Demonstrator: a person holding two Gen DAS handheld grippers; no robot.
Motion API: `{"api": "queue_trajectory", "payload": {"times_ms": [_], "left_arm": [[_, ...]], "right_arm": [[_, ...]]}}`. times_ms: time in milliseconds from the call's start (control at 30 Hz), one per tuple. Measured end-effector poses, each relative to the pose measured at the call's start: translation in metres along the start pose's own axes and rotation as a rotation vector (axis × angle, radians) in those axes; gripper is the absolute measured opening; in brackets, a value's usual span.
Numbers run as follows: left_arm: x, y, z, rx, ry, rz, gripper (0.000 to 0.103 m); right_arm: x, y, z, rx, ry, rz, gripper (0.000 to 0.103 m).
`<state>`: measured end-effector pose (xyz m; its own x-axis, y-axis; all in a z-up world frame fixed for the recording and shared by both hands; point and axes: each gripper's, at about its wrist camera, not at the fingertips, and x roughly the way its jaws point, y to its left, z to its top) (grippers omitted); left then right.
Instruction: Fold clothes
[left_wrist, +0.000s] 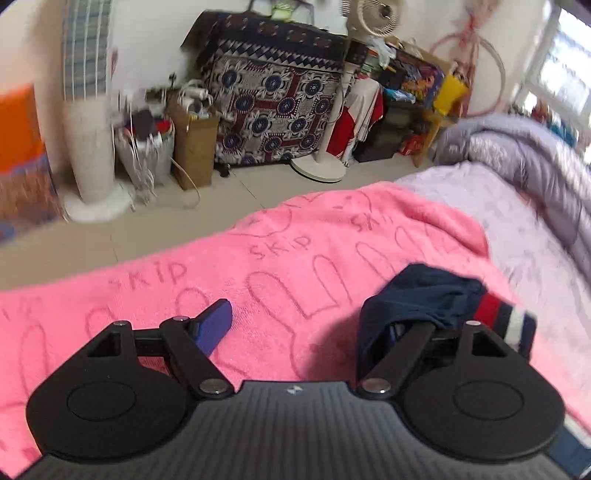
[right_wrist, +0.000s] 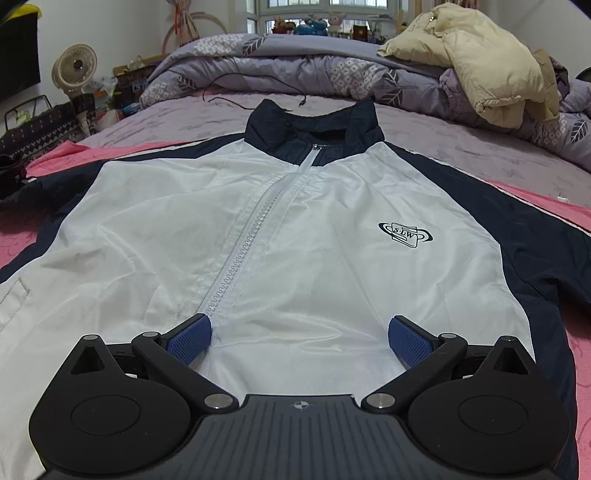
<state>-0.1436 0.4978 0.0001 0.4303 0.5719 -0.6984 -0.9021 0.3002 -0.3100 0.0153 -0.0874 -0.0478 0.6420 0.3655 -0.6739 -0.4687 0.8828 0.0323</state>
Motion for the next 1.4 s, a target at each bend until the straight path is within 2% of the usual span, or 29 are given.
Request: {"api": "queue_trajectory", "payload": {"times_ms": [167,333,533,600,700,1067,1133,1267,1400], "left_arm": [[-0.006,0.042,0.005,-0.173,0.041,-0.154,0.08],[-0.005,0.065,0.015,-0.317,0.092,-0.222,0.079],[0.004,0.085,0.022,-0.437,0.166,-0.278,0.078],[0.007,0.086,0.023,-0.45,0.177,-0.283,0.077],[0.005,0.082,0.024,-0.386,0.167,-0.253,0.072],[-0.011,-0.001,0.007,0.211,0.086,0.017,0.072],[-0.013,-0.012,0.002,0.258,0.08,0.028,0.072],[-0.018,-0.023,-0.003,0.265,0.09,-0.037,0.072],[-0.027,-0.037,-0.01,0.342,0.079,-0.049,0.072]], "right_arm": [[0.0,-0.001,0.0,0.0,0.0,0.001,0.103],[0.001,-0.001,0.0,0.001,0.0,0.0,0.103],[0.001,-0.001,0.0,0.002,0.0,0.0,0.103],[0.001,-0.001,0.0,0.002,0.0,0.0,0.103],[0.0,-0.001,0.0,0.001,-0.001,0.0,0.103],[-0.001,0.0,0.0,0.002,-0.001,-0.003,0.103],[-0.001,0.001,0.0,0.002,-0.001,-0.004,0.103],[-0.002,0.001,0.0,0.002,-0.001,-0.005,0.103],[-0.002,0.001,0.001,0.002,-0.001,-0.005,0.103]]}}
